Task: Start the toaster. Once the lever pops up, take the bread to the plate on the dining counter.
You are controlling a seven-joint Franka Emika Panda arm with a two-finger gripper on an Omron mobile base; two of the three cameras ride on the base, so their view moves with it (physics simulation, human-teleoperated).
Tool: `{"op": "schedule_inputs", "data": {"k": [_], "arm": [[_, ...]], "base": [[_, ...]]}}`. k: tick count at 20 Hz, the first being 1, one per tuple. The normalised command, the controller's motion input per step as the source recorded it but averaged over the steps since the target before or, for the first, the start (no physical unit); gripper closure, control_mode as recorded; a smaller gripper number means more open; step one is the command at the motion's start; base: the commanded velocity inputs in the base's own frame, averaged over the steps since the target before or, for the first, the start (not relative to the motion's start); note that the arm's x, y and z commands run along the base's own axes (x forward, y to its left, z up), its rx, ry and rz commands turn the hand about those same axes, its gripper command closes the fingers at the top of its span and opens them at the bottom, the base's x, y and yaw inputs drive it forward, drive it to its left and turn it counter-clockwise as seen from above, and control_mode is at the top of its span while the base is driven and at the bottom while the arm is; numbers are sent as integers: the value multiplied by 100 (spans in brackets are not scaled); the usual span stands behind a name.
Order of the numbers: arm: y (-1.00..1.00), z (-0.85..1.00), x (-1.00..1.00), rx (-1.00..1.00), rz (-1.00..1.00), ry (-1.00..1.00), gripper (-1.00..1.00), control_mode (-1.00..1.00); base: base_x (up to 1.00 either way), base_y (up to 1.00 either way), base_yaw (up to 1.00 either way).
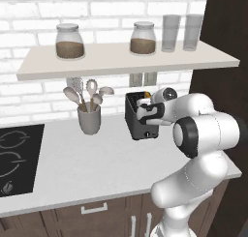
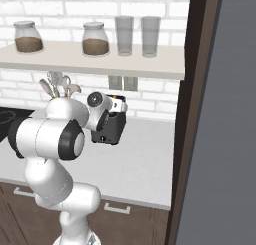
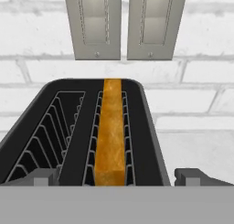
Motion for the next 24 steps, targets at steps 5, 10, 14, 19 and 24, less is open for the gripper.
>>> {"op": "schedule_inputs", "data": {"k": [5,10,14,19,24], "arm": [[4,0,1,0,0,0,-100,-100],[3,0,0,0,0,0,-100,-100],[1,0,2,0,0,0,-100,-100],[1,0,3,0,0,0,-100,-100],[0,0,5,0,0,0,-100,-100]], "base": [[0,0,0],[0,0,0],[0,0,0],[0,0,0],[0,0,0]]}}
